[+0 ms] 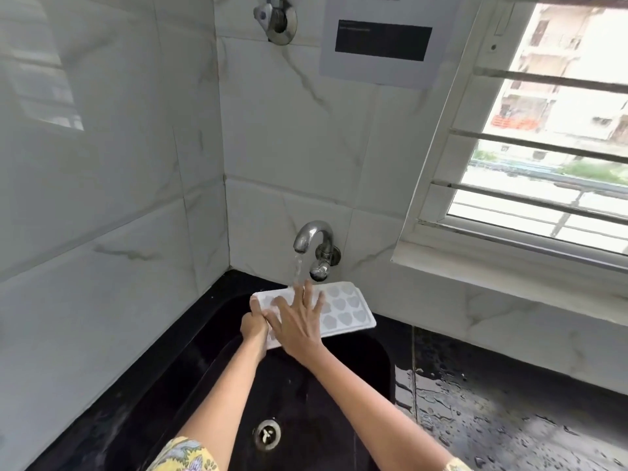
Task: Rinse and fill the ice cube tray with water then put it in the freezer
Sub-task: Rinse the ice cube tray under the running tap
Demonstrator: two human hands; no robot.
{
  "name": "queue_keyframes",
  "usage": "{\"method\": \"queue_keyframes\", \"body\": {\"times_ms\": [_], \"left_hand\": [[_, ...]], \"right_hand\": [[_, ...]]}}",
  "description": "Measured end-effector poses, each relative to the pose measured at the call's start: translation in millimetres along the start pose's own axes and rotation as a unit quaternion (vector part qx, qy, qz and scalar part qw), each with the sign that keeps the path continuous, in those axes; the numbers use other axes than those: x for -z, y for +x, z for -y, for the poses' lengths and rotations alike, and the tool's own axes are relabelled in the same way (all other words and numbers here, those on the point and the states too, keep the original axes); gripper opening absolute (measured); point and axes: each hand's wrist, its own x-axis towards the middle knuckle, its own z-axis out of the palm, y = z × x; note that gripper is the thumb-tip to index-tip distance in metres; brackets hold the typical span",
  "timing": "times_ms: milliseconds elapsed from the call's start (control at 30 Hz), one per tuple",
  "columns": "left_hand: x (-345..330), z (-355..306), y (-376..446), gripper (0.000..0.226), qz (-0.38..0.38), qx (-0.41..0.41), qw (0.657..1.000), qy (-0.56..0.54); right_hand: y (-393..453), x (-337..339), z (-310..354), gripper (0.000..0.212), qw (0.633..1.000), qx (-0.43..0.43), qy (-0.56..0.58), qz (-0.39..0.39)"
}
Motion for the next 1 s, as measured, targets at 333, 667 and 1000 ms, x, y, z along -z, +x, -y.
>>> {"method": "queue_keyframes", "body": {"times_ms": [333,667,1000], "left_hand": [[7.3,-7.8,0.7,0.064,-0.017,-0.004,1.0,0.023],[13.0,-7.2,-4.4,0.063,-0.034,-0.028,0.998,0.034],[23.0,-5.9,-6.3,0.066,-0.035,-0.028,0.998,0.045]], "right_hand": [[0.1,0.7,2.1,0.083,0.994,-0.091,0.032,0.048],[6.2,-2.2,-5.4,0.073,0.994,-0.036,0.065,0.083],[-2.7,-3.3,-13.8,0.104,0.997,0.023,0.06,0.043]]}}
